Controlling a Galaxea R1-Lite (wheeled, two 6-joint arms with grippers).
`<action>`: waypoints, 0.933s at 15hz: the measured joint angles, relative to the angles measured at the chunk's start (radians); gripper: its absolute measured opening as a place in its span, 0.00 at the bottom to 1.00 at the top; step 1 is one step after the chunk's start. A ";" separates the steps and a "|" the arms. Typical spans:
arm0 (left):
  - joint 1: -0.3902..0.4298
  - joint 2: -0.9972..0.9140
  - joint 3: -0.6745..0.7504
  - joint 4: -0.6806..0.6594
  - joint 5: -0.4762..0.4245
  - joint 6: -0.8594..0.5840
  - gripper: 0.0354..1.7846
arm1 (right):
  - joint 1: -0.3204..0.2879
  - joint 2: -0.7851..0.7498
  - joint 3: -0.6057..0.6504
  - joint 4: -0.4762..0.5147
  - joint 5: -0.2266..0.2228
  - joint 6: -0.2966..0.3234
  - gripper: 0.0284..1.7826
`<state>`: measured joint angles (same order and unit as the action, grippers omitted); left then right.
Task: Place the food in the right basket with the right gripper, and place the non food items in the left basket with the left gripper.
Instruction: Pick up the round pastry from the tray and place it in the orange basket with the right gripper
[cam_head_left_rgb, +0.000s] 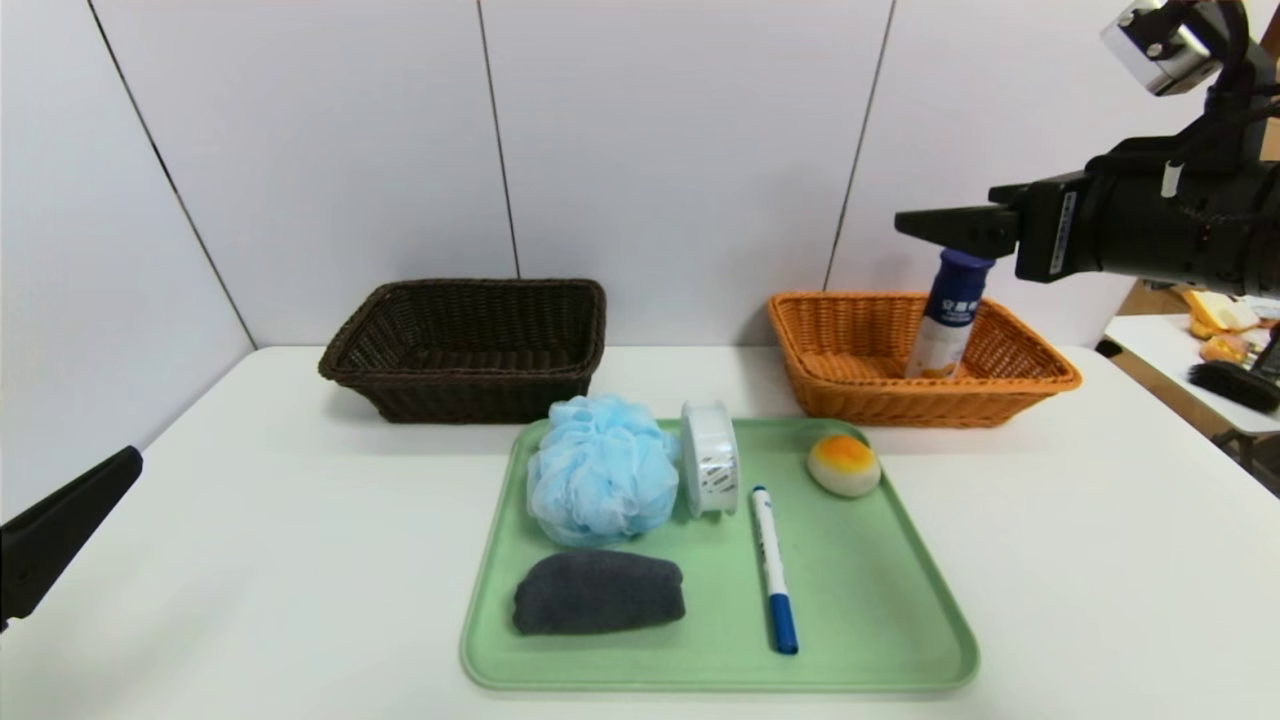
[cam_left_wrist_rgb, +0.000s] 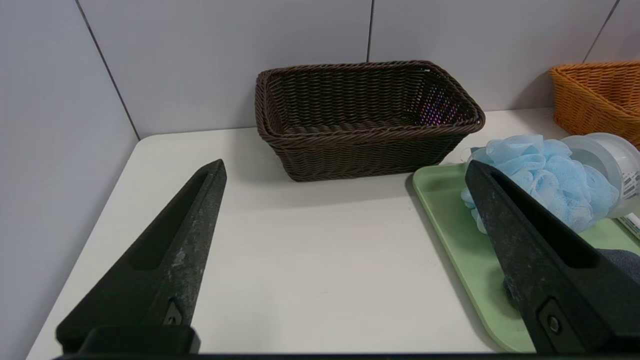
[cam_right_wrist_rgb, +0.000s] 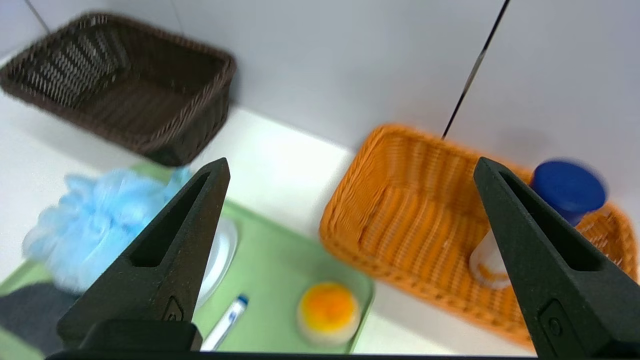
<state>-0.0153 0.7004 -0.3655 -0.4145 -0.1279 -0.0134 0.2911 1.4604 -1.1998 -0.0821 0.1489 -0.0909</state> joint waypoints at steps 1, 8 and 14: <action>0.000 0.002 0.000 0.001 -0.001 0.000 0.94 | 0.025 -0.006 0.000 0.060 -0.007 0.009 0.95; 0.000 0.026 -0.014 0.003 -0.003 0.002 0.94 | 0.114 0.108 -0.082 0.525 -0.035 0.209 0.95; 0.000 0.036 -0.016 0.003 -0.003 0.006 0.94 | 0.136 0.277 -0.087 0.482 -0.117 0.206 0.95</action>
<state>-0.0153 0.7368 -0.3819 -0.4113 -0.1313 -0.0077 0.4266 1.7370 -1.2864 0.3998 0.0321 0.1153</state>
